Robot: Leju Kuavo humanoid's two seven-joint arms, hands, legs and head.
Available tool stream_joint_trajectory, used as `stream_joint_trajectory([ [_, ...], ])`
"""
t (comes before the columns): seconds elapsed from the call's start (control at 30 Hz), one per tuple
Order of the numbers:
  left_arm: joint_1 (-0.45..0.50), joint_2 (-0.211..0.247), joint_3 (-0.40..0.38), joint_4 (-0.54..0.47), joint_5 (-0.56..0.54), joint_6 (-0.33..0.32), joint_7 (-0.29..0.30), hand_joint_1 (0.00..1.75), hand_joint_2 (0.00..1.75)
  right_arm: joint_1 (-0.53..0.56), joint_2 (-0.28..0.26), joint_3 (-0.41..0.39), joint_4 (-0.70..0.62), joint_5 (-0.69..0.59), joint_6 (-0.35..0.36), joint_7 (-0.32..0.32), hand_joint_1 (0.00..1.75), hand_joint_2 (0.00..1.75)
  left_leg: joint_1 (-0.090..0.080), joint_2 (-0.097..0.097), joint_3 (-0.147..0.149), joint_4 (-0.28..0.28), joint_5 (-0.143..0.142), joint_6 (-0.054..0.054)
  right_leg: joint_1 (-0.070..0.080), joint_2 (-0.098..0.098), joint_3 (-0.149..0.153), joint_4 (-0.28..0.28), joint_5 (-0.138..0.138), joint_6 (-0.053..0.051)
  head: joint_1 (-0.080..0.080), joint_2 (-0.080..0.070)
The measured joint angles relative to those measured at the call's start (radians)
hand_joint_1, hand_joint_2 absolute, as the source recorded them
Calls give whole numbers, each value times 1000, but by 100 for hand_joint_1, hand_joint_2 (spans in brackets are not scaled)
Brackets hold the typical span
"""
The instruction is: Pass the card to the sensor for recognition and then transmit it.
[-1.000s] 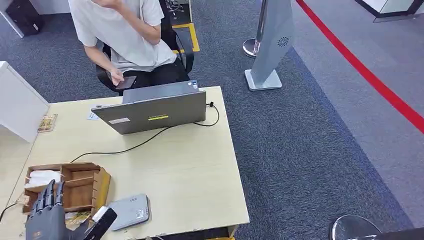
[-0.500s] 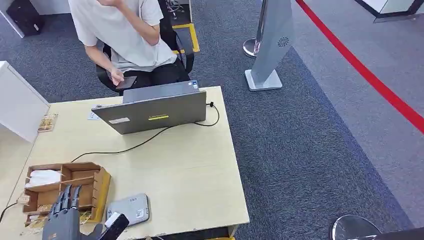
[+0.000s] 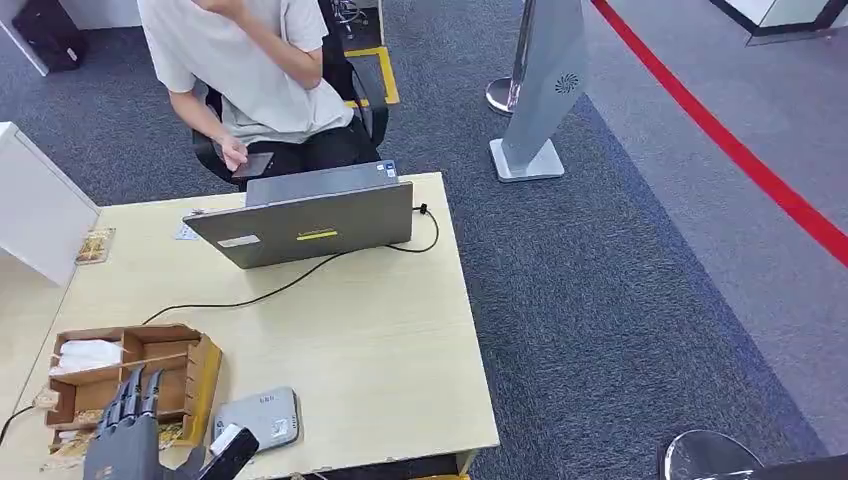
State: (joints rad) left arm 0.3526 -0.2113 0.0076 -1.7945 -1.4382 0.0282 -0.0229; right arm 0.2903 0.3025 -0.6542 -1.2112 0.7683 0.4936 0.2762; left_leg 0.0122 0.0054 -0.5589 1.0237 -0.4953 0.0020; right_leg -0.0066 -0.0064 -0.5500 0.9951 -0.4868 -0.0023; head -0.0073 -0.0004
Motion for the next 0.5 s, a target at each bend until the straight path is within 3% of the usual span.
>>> stream_joint_trajectory([
  [0.5,49,-2,1,-97,-22,-58,19,0,175,9,0,11,-22,-39,-11,27,0,175,0,0,0,0,0,0,0,0,0,0,0,0,0,0],
])
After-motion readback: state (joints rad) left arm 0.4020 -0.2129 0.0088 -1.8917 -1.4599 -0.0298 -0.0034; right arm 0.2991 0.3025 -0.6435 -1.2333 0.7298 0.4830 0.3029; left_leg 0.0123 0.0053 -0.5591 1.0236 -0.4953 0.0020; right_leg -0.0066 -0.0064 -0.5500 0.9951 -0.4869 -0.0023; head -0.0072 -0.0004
